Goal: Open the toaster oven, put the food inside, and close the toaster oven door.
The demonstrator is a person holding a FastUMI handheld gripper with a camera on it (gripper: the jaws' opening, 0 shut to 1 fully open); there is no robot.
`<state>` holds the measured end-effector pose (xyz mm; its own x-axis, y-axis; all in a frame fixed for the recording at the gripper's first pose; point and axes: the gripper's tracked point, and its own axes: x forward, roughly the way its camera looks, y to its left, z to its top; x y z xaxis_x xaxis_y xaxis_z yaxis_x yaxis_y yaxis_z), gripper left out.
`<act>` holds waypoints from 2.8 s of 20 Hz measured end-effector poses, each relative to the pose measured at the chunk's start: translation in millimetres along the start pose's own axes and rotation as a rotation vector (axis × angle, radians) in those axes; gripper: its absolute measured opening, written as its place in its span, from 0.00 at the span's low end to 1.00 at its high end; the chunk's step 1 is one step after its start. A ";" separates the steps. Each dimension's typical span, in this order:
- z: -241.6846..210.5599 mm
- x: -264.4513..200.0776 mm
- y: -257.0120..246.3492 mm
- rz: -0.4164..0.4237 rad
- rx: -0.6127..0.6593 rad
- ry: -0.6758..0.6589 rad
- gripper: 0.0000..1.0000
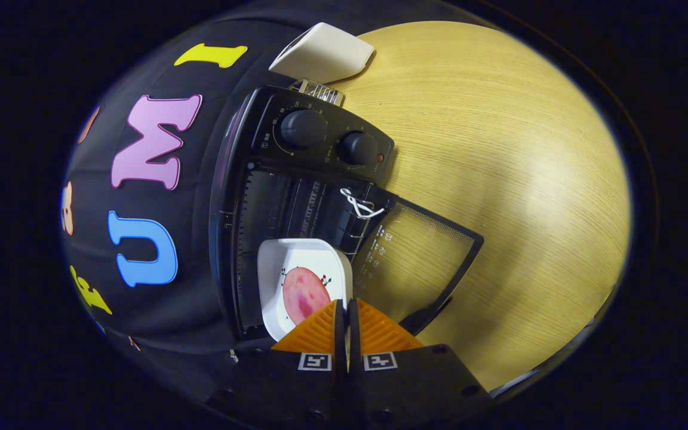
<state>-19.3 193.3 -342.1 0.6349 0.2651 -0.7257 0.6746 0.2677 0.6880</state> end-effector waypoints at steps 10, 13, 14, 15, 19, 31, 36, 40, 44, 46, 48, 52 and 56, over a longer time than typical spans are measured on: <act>4.4 37.9 8.6 -0.051 0.172 -0.104 0.05; 12.5 52.1 14.0 -0.063 0.235 -0.151 0.05; 13.1 56.0 18.6 -0.064 0.244 -0.160 0.05; 13.6 60.3 21.2 -0.070 0.248 -0.164 0.05; 11.3 64.8 28.8 -0.085 0.258 -0.150 0.05; 19.2 22.5 34.1 0.033 0.075 -0.063 0.98; 15.4 -12.0 24.4 0.031 -0.265 -0.004 0.99; -2.1 -41.4 5.0 -0.003 -0.608 0.059 0.99; -32.8 -58.4 -22.3 -0.027 -0.868 0.149 0.99; -51.4 -56.3 -39.0 -0.042 -0.947 0.203 0.99; -63.5 -49.1 -58.2 -0.079 -0.999 0.251 0.99; -70.4 -31.4 -90.4 -0.195 -1.074 0.291 0.99; -74.1 -11.0 -110.1 -0.270 -1.135 0.295 0.99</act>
<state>-128.4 229.5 -409.2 0.3135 0.2368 -0.9196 -0.0372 0.9707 0.2373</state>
